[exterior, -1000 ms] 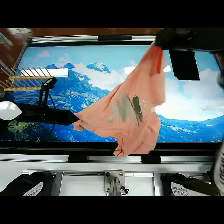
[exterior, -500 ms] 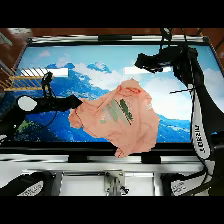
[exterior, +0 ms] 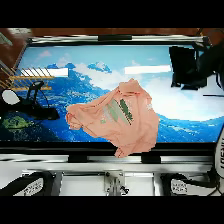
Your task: Fold the shirts.
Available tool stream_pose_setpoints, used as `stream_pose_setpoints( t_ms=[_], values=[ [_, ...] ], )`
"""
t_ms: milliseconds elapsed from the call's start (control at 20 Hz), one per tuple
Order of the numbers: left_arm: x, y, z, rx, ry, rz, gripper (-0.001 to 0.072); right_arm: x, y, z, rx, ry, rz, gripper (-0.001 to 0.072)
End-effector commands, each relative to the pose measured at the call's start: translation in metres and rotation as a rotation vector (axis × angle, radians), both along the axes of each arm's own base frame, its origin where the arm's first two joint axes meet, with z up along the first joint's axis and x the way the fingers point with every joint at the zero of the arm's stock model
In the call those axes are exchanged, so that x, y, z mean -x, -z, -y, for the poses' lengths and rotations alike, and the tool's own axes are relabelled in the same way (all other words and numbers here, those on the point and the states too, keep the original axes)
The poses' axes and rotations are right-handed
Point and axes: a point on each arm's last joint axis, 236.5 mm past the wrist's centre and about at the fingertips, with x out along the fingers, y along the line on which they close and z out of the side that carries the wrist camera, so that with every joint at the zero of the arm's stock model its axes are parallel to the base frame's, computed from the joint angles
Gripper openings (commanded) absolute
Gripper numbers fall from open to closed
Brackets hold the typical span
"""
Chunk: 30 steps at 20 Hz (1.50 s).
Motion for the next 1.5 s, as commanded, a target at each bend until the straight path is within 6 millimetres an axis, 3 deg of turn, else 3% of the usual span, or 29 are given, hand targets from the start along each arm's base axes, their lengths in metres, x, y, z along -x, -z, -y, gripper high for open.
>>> stream_pose_setpoints(
  t_ms=[0,200,400,450,650,900,1100,1150,1200,1250,1300,1350,1450],
  values=[
    [0.026,0.031,0.01,0.055,0.0,-0.082,0.0542,0.069,0.035,-0.002,-0.12,0.042,-0.143,0.0542],
    [0.01,0.049,0.047,0.136,-0.03,0.023,0.0542,0.113,0.068,-0.014,-0.14,0.061,-0.173,0.0543],
    [0.01,0.065,0.067,0.122,0.046,0.024,0.0553,0.12,0.07,-0.023,-0.176,0.066,-0.163,0.0544],
    [0.012,0.07,0.069,0.116,0.079,0.014,0.0618,0.12,0.07,-0.023,-0.175,0.066,-0.162,0.0544],
    [0.012,0.083,0.07,0.115,0.057,-0.019,0.0603,0.116,0.07,-0.022,-0.173,0.074,-0.148,0.0544],
    [-0.011,0.083,0.068,0.129,-0.081,0.037,0.0585,0.117,0.071,-0.022,-0.173,0.087,-0.153,0.0544],
    [-0.013,0.084,0.068,0.142,-0.152,0.023,0.0584,0.144,0.107,-0.034,-0.215,0.104,-0.25,0.0544],
    [-0.012,0.085,0.07,0.141,-0.146,0.018,0.0496,0.154,0.117,-0.045,-0.262,0.109,-0.283,0.0544],
    [-0.009,0.086,0.073,0.14,-0.133,0.01,0.0278,0.162,0.124,-0.055,-0.303,0.106,-0.307,0.0544],
    [-0.006,0.086,0.075,0.139,-0.11,0.005,0.0118,0.169,0.129,-0.063,-0.337,0.102,-0.326,0.0545],
    [-0.004,0.086,0.077,0.138,-0.092,0.0,0.0053,0.175,0.133,-0.069,-0.363,0.086,-0.339,0.0602],
    [-0.001,0.084,0.078,0.136,-0.071,-0.003,0.0044,0.182,0.137,-0.074,-0.38,0.084,-0.358,0.0642],
    [0.001,0.079,0.077,0.132,-0.037,0.0,0.0043,0.194,0.147,-0.078,-0.394,0.096,-0.394,0.0642]
  ],
)
